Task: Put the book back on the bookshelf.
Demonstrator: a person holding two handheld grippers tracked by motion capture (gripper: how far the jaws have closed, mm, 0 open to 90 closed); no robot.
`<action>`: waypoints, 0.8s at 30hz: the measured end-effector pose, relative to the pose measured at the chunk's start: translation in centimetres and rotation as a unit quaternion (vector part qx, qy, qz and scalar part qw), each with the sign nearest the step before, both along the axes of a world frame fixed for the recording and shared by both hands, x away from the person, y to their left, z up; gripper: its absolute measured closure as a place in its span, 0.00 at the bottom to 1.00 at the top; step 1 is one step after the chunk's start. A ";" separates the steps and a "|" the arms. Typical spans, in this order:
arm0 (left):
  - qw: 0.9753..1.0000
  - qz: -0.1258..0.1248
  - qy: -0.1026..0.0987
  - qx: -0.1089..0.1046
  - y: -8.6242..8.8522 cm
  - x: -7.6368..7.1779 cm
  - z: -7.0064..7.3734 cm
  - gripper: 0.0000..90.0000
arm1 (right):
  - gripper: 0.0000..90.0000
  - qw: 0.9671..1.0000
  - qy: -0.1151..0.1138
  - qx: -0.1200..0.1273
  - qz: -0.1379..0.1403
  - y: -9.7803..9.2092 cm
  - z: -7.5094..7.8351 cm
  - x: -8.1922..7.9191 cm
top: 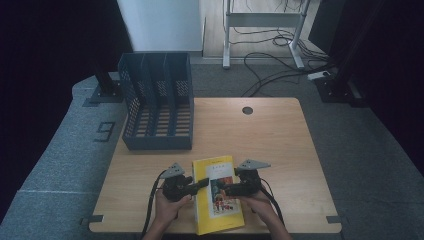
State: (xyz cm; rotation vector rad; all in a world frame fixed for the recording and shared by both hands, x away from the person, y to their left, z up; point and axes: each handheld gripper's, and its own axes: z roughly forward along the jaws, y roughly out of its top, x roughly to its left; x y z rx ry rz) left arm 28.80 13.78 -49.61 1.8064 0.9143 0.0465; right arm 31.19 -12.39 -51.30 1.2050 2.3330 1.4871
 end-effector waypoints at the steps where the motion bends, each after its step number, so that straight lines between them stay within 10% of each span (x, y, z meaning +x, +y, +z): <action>1: 1.000 0.000 0.000 0.000 0.0 0.0 0.0 0.76 | 0.16 1.000 0.000 0.000 0.000 0.0 0.0 0.0; 10: 1.000 -0.009 -0.009 -0.003 0.1 -0.3 0.5 0.76 | 0.14 1.000 0.009 0.010 0.002 0.1 0.3 0.0; 24: 1.000 -0.012 -0.023 -0.016 0.5 -1.1 2.3 0.79 | 0.15 0.996 -0.084 -0.002 0.006 0.3 2.3 -1.6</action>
